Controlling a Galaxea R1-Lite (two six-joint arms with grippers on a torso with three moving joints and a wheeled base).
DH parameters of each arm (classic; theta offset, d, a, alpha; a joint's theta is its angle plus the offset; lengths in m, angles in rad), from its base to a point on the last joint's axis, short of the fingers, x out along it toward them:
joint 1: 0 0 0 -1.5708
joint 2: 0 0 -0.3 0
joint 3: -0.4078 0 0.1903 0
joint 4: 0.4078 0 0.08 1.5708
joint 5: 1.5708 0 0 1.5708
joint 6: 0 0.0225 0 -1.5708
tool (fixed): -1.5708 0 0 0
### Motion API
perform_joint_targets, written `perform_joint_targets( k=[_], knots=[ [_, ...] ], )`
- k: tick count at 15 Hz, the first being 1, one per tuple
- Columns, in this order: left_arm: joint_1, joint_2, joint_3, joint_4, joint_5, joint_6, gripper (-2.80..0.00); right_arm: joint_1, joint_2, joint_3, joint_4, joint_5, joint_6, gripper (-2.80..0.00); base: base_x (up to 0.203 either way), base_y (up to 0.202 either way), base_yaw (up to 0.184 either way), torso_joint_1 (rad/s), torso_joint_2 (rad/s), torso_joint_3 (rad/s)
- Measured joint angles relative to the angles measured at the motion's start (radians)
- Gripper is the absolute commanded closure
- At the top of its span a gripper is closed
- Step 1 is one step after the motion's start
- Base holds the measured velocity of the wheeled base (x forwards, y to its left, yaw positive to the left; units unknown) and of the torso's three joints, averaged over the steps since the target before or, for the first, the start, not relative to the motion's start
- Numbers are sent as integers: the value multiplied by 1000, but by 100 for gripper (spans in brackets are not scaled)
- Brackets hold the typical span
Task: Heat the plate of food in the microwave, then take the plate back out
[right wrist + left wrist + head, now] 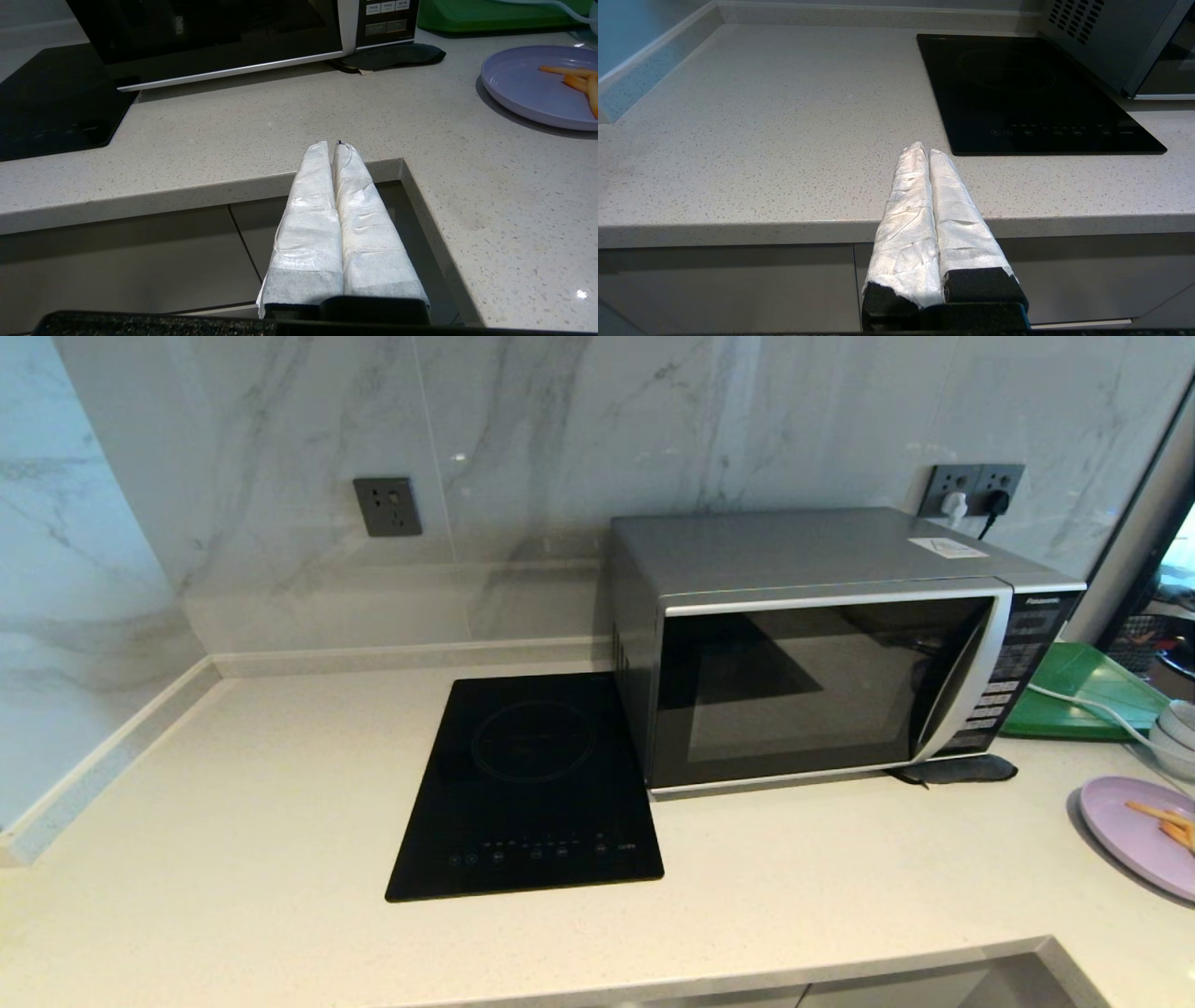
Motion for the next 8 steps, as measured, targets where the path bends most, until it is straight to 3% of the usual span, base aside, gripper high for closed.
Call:
perform_joint_targets(
  k=[8],
  knots=[
    [0,0,0,0,0,0,0,0,0,0,0,1,0,0,0,0,0,0,0,0]
  ],
)
